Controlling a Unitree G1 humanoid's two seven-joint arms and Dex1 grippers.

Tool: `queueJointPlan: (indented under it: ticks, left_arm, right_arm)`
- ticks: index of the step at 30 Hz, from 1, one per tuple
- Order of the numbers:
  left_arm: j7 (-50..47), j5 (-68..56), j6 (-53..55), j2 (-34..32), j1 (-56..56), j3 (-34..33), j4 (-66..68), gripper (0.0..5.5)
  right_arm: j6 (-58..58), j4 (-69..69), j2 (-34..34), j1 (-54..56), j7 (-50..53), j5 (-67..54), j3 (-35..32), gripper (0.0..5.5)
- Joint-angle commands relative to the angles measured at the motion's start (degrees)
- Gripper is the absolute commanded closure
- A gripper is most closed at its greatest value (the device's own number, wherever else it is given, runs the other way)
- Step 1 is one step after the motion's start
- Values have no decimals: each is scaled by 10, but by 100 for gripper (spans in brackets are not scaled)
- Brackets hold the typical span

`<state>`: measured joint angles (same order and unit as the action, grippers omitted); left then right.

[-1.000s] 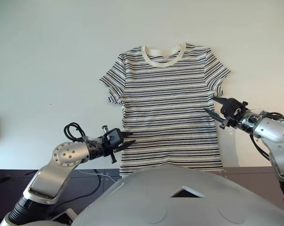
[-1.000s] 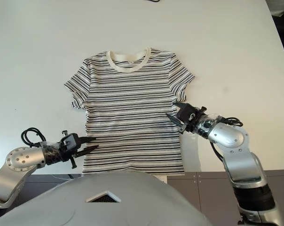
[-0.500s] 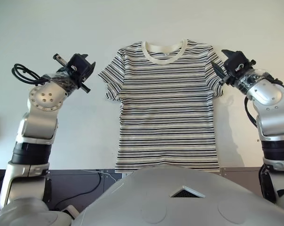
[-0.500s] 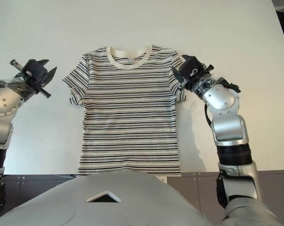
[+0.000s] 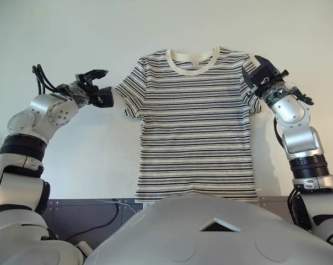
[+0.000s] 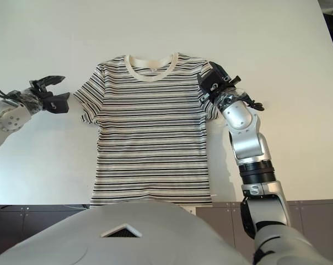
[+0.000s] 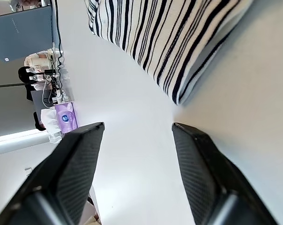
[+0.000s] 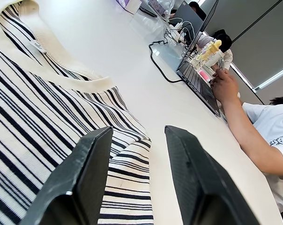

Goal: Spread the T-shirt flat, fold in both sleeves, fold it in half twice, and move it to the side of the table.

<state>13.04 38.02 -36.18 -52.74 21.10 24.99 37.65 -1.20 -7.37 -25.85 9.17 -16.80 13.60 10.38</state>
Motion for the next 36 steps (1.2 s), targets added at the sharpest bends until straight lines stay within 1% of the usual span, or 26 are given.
queueJointPlan:
  ticks: [1,5,12,18,20,23,26,27,31,36]
  left_arm:
    - [34,11,-30,0,-3,18,-3,273]
    - [34,9,-26,23,-5,17,3,273]
    - [6,55,-13,33,26,40,66,273]
    - [-25,46,-49,51,40,46,86,273]
    - [-38,58,-24,48,44,45,94,273]
    - [-77,109,14,41,71,71,149,273]
    - [-115,141,20,54,116,95,192,273]
    - [-125,150,10,60,132,104,206,273]
    - [-140,167,-104,71,156,147,216,273]
    - [-128,195,-181,45,179,190,215,273]
  right_arm:
    - [0,-2,5,2,3,8,-1,343]
    - [-2,-12,10,5,1,14,4,343]
    - [-5,-24,18,10,2,20,6,343]
    - [-7,-30,31,8,11,27,9,343]
    - [-7,-32,31,5,13,27,7,343]
    - [-9,-35,32,0,16,30,8,343]
    - [-9,-39,35,3,18,32,10,343]
    - [-10,-42,37,5,18,32,11,343]
    - [-15,-49,39,11,19,32,11,343]
    - [-15,-45,39,2,21,32,9,343]
